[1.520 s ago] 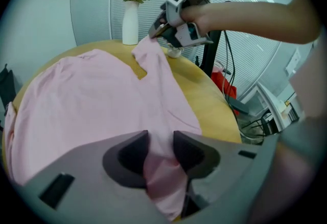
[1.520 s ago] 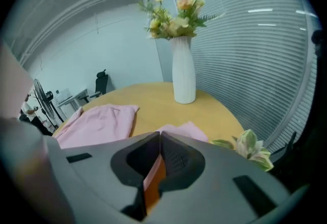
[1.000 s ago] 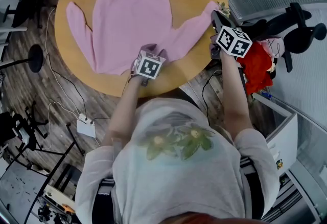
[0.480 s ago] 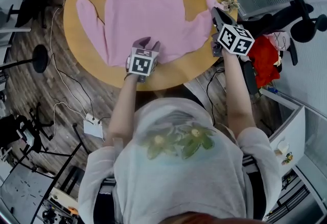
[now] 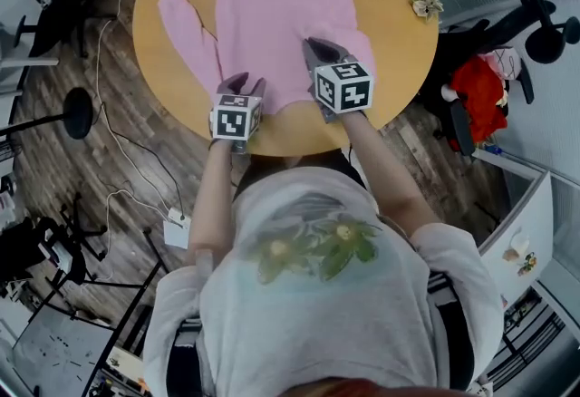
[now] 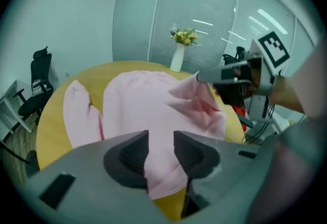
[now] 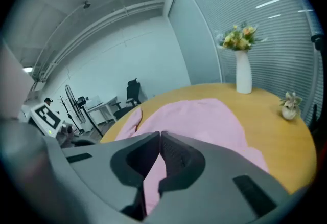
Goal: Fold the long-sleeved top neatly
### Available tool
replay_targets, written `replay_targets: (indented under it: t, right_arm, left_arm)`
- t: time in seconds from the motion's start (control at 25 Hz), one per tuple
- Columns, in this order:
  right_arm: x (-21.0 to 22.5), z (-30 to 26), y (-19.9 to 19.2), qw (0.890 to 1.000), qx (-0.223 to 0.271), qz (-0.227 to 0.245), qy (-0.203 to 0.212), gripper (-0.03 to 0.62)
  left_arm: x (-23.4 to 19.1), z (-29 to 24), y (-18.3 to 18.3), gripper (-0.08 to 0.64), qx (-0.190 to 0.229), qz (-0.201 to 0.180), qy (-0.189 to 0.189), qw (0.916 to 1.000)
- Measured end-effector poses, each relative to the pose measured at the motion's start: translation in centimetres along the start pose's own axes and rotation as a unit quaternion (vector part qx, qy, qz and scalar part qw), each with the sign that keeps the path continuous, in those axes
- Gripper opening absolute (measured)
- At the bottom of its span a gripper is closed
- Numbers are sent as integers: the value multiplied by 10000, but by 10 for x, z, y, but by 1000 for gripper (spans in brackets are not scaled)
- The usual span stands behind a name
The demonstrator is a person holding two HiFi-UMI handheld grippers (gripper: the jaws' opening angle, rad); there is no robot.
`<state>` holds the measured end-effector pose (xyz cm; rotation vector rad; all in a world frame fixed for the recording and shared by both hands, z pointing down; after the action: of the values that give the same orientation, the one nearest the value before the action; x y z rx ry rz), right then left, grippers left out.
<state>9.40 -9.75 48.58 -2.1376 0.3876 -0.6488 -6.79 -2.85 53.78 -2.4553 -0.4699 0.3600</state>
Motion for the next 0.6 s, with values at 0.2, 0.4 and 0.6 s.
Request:
replay_targets:
  t: [0.2, 0.4, 0.6]
  right_arm:
    - [-46, -54, -76, 9934, -1137, -171, -8, 23]
    - [-51, -61, -105, 9868, -1490, -628, -62, 25]
    - [-48, -49, -106, 9860, -1258, -1088, 67, 39]
  left_arm:
    - [-24, 4, -12, 147, -111, -99, -136, 9998]
    - [-33, 0, -12, 147, -206, -416, -402, 9981]
    - [-26, -14, 1, 147, -290, -820, -826, 9928]
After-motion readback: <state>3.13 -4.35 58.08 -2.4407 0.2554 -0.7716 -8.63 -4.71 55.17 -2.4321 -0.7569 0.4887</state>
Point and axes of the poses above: the fingertips, and each gripper's own axes: z backward along the fingers, x to its right, y out of its top, the point moved 5 cm from there along z, backward along the fingers, and after that the axes turned 1 degree about -x, right-handed, at the moved point
